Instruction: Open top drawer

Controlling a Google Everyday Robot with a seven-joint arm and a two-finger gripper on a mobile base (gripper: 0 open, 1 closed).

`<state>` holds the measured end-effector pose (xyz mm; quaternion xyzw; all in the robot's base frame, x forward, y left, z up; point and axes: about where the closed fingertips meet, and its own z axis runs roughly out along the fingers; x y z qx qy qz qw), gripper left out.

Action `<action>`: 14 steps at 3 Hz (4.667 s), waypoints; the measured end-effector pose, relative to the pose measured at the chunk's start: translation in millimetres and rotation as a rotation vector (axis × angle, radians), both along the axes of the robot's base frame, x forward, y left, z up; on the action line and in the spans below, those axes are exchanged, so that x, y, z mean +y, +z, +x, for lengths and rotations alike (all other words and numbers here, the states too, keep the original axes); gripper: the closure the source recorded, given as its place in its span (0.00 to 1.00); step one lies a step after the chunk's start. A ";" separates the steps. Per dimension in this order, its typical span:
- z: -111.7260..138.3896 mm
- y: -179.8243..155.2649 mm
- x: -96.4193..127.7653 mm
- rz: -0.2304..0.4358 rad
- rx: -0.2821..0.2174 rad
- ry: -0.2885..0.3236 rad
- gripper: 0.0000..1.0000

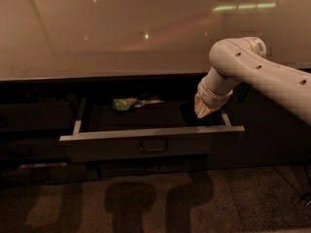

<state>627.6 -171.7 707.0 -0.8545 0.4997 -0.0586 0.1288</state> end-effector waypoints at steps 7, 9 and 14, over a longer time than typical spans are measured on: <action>-127.0 -81.3 3.8 -0.100 -0.064 0.084 0.34; -158.4 -95.4 1.6 -0.131 -0.042 0.091 0.00; -258.6 -134.9 -36.2 -0.261 0.048 0.010 0.00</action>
Offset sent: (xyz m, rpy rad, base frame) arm -0.0439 -0.0244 -0.0490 -0.0542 -0.1526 -0.0080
